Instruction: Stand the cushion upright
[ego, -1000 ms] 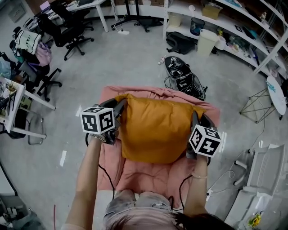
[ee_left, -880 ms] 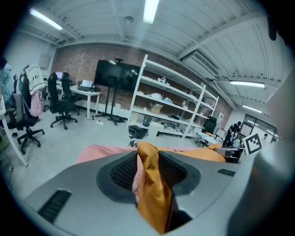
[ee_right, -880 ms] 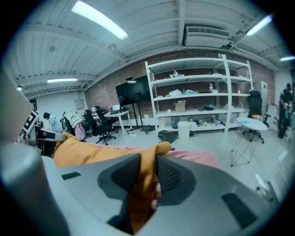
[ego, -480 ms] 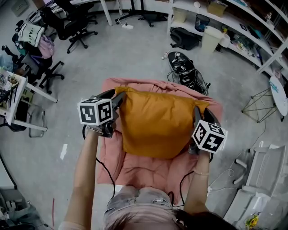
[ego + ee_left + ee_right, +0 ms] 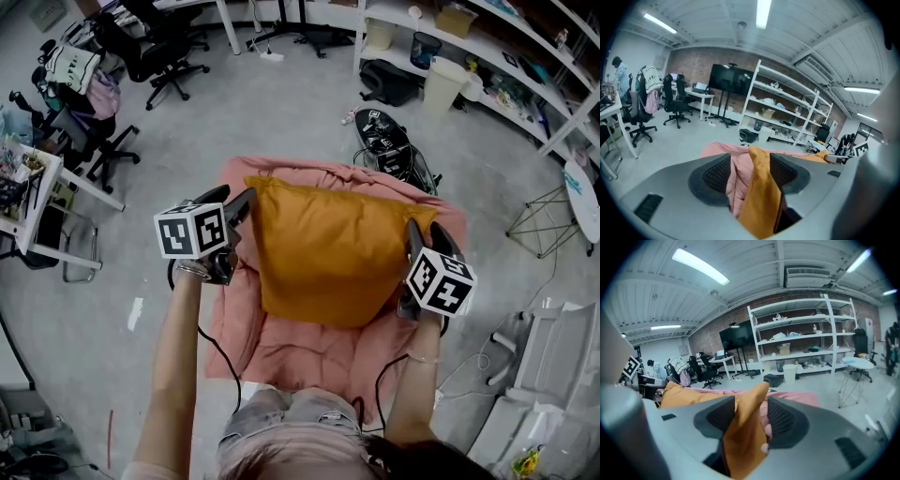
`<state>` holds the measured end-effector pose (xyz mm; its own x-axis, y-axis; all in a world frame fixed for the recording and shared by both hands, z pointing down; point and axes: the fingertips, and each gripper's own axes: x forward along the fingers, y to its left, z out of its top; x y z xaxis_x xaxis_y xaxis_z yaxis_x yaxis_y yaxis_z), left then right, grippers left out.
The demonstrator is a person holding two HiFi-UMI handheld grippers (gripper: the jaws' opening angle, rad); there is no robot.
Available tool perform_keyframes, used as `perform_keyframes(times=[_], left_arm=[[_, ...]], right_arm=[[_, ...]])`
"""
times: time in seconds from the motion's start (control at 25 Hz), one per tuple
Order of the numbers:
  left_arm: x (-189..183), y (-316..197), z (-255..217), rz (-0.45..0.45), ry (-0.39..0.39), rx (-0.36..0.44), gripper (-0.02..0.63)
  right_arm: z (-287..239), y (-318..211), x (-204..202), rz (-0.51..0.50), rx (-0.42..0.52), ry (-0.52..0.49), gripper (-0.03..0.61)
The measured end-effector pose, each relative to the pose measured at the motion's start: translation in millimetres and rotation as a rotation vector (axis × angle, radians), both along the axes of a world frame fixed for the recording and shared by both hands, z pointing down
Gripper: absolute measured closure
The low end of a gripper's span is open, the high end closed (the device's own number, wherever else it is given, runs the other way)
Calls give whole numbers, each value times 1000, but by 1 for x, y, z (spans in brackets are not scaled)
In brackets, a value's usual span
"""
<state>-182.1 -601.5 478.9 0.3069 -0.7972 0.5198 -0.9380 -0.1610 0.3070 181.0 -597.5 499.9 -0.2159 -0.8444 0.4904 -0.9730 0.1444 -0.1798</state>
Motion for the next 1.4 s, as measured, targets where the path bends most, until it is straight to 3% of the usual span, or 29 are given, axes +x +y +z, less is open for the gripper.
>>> perform_keyframes(times=[0.28, 0.68, 1.08, 1.4], left_arm=[[-7, 24, -5, -27, 26, 12, 370], [-11, 74, -9, -17, 23, 29, 371], [-11, 146, -8, -4, 25, 61, 431], [-15, 203, -16, -5, 59, 77, 431]], right_arm=[[-12, 16, 8, 19, 31, -16, 367], [-29, 60, -12, -17, 56, -17, 371], [-34, 121, -37, -15, 63, -15, 454], [-48, 174, -57, -24, 72, -25, 483]])
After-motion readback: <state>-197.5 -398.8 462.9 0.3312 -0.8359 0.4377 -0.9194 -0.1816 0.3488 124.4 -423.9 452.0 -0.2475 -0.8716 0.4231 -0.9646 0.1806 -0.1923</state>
